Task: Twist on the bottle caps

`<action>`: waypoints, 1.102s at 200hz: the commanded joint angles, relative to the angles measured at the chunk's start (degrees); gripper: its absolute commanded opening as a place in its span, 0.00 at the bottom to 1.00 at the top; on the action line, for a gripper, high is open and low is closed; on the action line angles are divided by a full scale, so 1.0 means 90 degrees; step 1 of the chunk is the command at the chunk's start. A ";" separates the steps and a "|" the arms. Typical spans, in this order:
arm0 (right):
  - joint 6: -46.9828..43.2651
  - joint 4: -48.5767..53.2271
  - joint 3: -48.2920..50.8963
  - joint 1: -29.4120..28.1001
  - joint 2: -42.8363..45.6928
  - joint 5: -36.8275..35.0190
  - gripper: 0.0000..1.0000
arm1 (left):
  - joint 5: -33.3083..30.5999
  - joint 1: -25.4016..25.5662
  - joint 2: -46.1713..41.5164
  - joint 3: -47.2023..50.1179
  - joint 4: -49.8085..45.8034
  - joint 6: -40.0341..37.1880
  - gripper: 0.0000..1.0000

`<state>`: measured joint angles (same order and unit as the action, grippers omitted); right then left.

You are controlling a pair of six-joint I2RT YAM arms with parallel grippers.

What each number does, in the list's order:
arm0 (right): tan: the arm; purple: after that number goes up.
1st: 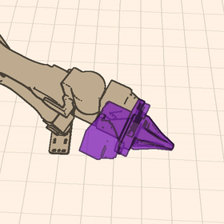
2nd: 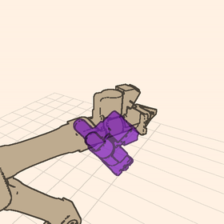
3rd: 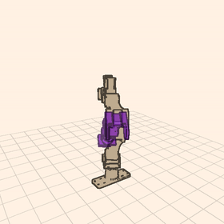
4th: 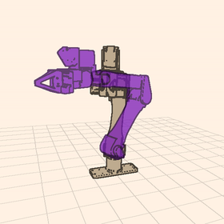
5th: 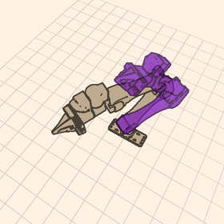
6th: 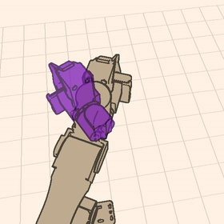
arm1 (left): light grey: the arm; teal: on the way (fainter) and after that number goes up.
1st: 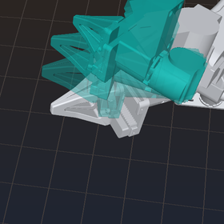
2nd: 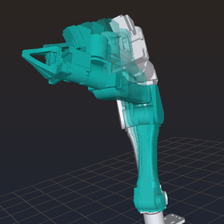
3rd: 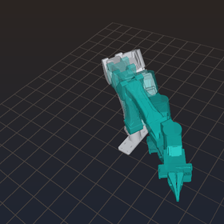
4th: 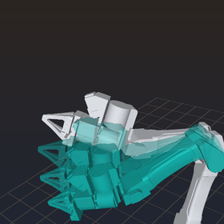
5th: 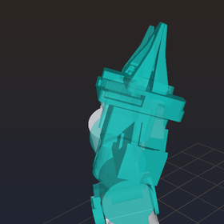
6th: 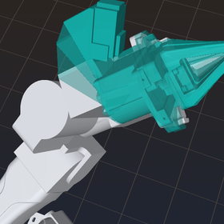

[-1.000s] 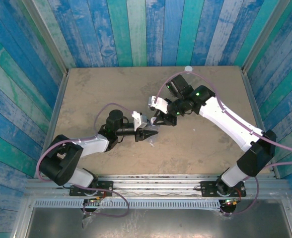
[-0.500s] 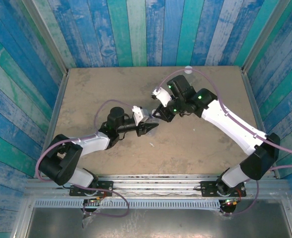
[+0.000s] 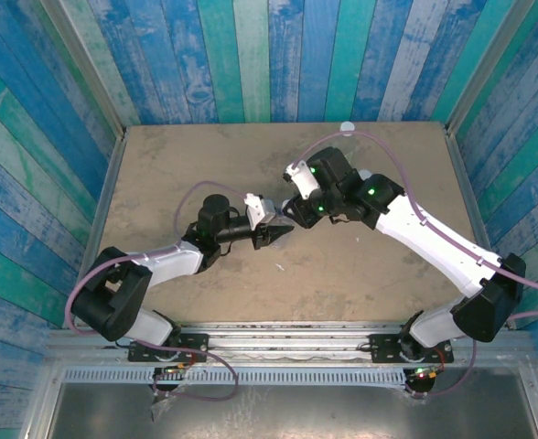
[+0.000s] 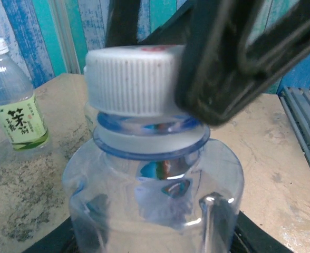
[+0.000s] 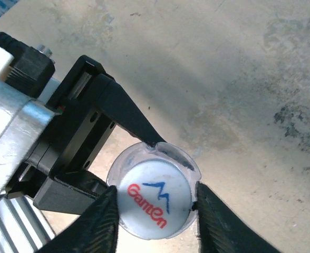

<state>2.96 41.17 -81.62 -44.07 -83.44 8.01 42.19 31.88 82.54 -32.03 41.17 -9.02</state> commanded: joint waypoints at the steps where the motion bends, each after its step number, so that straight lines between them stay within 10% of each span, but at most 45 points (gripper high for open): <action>1: -0.0571 0.0274 -0.0046 0.0029 0.0170 0.0281 0.53 | 0.0338 -0.0017 -0.0034 -0.0098 0.0287 -0.0082 0.47; 78: -0.3180 0.0607 0.0519 0.0220 0.1320 0.1207 0.72 | 0.0757 -0.0011 -0.0309 -0.0081 -0.0607 -0.0759 0.48; 220: -0.5392 0.2789 -0.1653 0.0499 -0.0781 0.2078 0.56 | 0.1235 -0.0017 -0.0495 -0.0259 -0.1416 -0.1122 0.47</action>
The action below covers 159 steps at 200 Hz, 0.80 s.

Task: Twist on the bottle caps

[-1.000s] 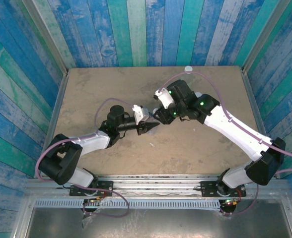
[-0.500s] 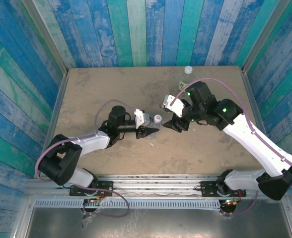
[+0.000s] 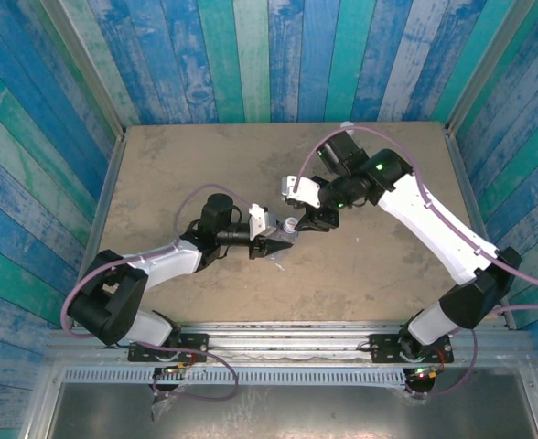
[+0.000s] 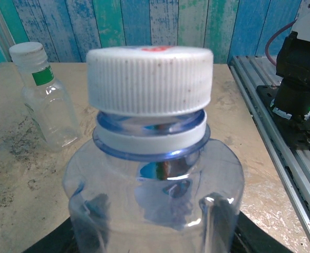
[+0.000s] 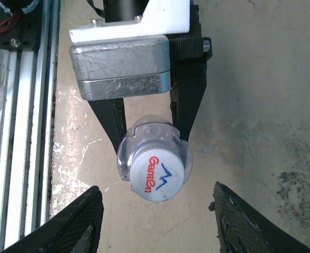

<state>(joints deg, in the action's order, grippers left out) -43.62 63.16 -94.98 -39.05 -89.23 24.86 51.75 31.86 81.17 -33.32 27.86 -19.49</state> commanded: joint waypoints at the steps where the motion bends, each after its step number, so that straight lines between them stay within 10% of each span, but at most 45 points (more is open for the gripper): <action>1: -0.0215 0.0341 -0.0169 -0.0058 -0.0141 0.0211 0.55 | 0.0171 -0.0014 -0.0349 -0.0116 0.0066 0.0039 0.47; 159: -0.0121 0.0361 -0.0228 -0.0134 -0.0560 0.0358 0.31 | 0.0101 -0.0014 -0.0350 -0.0123 0.0200 0.0164 0.47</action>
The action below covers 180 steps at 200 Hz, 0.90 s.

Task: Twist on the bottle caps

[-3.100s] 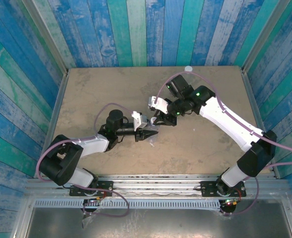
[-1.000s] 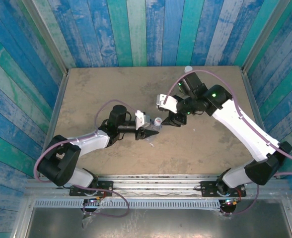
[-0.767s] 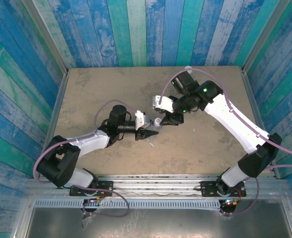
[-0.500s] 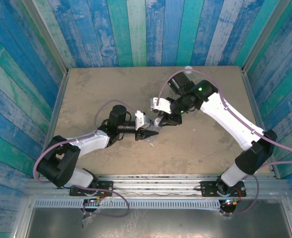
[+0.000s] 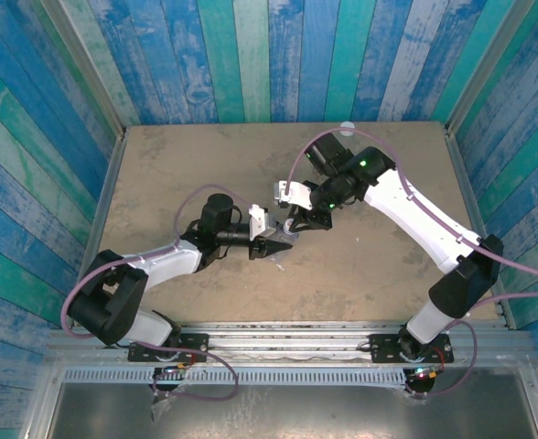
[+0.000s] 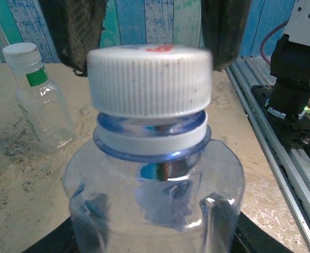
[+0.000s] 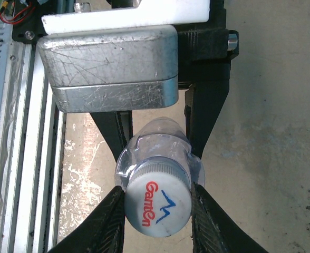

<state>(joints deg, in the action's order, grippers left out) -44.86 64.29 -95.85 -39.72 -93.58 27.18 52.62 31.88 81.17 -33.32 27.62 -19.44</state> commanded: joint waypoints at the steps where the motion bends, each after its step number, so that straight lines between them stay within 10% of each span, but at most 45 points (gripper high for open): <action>1: 0.0025 0.0237 -0.0131 -0.0059 -0.0079 0.0098 0.31 | -0.0001 -0.0016 -0.0348 -0.0124 0.0230 0.0168 0.47; 31: 0.0622 0.0200 -0.0173 -0.0067 -0.0109 -0.0001 0.27 | -0.0447 -0.0012 -0.0315 -0.0139 0.0639 0.0476 0.47; 132: 0.7130 -0.0056 -0.0229 -0.0183 -0.0422 -0.2248 0.21 | -0.2158 -0.0011 0.0112 -0.0522 0.1172 0.0532 0.47; 180: 0.6532 -0.0332 -0.0412 -0.0168 -0.0182 -0.1763 0.46 | -0.1641 -0.0017 0.0170 -0.0594 0.0604 0.0197 0.47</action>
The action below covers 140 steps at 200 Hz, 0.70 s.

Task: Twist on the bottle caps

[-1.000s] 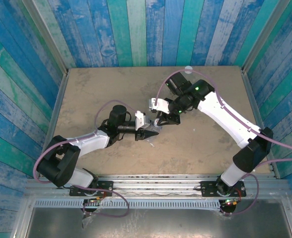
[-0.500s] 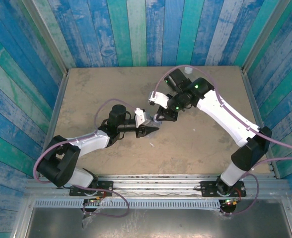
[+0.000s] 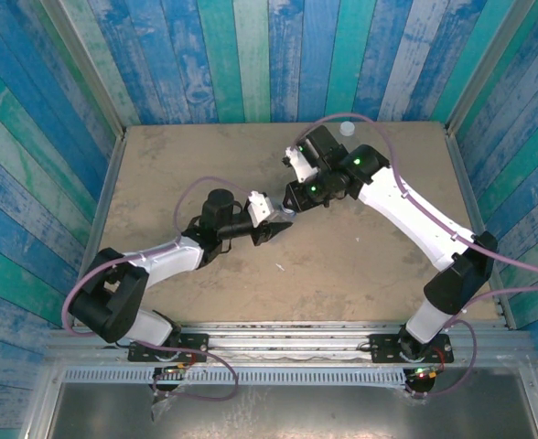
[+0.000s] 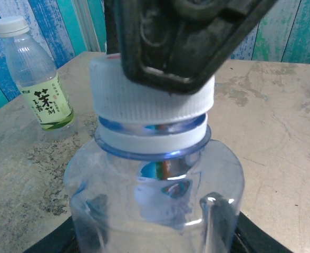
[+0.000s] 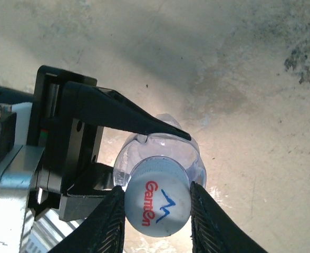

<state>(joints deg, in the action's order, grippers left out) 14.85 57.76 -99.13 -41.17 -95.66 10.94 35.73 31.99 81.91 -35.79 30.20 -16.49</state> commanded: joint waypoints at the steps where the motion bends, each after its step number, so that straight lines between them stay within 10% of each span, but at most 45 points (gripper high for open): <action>1: -0.0139 0.0377 -0.0044 -0.0007 0.0065 0.0058 0.47 | 0.0252 -0.0024 0.0088 -0.0320 0.0303 -0.0141 0.47; 55: -0.3780 0.0168 0.0495 0.0024 0.1003 0.0717 0.76 | 0.0988 -0.0026 -0.0284 -0.0013 -0.0085 -0.0383 0.48; 140: -0.7164 0.1082 0.0256 0.0034 0.1147 0.1567 0.64 | 0.2028 -0.0031 -0.0662 -0.0184 -0.1275 -0.0801 0.48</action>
<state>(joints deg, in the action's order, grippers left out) -40.16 62.70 -93.89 -41.06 -83.20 22.28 49.41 31.83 79.33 -36.58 21.28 -22.74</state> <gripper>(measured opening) 0.646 0.478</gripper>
